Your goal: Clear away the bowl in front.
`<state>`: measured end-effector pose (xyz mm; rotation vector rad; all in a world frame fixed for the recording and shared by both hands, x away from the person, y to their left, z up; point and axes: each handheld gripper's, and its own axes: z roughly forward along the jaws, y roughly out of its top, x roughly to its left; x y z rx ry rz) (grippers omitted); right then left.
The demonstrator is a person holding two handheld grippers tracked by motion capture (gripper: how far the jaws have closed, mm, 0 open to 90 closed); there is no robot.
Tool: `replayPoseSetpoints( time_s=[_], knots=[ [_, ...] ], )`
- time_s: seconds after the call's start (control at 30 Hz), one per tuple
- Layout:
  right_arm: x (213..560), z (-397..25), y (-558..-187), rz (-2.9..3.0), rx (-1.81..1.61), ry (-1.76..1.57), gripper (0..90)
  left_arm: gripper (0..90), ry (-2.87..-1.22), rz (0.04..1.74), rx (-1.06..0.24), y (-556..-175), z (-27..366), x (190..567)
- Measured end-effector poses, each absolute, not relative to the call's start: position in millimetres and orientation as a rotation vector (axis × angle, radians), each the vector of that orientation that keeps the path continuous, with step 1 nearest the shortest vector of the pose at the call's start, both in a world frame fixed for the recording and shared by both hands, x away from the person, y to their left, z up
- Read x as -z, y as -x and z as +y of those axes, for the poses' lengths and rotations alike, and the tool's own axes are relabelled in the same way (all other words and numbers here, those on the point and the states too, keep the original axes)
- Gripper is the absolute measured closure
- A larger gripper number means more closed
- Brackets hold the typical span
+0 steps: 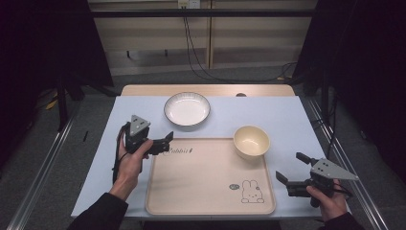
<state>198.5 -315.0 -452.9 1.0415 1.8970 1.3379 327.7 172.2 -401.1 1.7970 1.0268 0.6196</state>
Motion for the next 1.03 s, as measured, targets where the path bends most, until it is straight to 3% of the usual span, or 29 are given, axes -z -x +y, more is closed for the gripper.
replayPoseSetpoints(
  time_s=[0.63, 0.93, 1.03],
  knots=[
    [453.5, -316.2, -197.5, 1.904, -1.319, -1.048, 1.0, 2.5, -1.755, 1.122, -0.671, -250.5, 231.4, 437.8],
    [454.3, -315.5, -200.8, 1.905, -1.302, -1.064, 1.0, 2.1, -1.726, 1.121, -0.650, -235.7, 238.6, 445.1],
    [455.2, -316.4, -203.4, 1.906, -1.299, -1.086, 0.6, 2.2, -1.723, 1.109, -0.700, -233.7, 238.2, 442.0]
  ],
)
